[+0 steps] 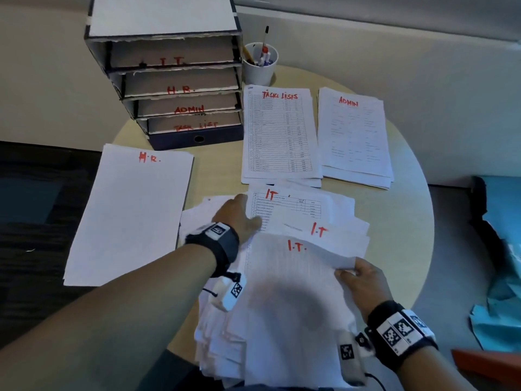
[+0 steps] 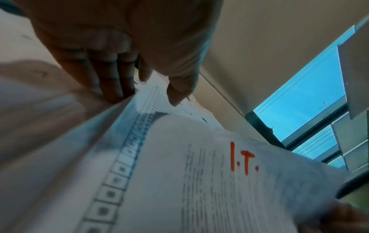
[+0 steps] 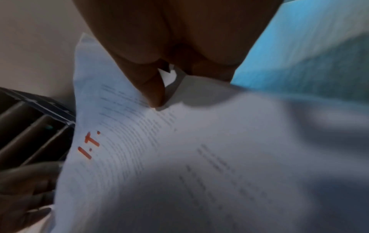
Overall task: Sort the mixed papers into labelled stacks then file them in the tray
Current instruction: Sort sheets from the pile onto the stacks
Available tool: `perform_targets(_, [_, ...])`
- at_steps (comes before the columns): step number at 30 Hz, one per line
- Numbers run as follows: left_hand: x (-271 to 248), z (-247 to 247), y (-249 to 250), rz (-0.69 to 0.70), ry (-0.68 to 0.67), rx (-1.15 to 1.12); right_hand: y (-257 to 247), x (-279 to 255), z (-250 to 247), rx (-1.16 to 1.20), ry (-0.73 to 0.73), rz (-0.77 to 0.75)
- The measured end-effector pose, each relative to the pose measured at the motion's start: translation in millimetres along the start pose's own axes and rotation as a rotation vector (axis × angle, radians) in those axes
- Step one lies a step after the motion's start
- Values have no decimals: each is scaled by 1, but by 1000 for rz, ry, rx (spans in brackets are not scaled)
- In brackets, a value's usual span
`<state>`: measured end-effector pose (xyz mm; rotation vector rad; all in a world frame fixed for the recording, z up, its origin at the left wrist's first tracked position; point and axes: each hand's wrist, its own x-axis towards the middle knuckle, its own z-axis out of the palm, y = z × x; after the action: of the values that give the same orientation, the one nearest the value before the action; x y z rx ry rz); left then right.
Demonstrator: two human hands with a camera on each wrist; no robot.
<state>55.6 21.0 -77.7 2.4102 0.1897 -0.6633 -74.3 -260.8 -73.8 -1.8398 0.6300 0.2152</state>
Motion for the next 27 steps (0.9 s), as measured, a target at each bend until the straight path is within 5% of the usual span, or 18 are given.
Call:
perform_targets(8, [8, 13, 19, -65, 217, -73, 10, 0, 9, -49, -53, 91])
perform_targets(21, [15, -12, 2, -134, 200, -318, -7, 4, 33, -263, -262, 52])
perform_targets(27, [5, -21, -15, -17, 265, -285, -9, 2, 20, -150, -134, 34])
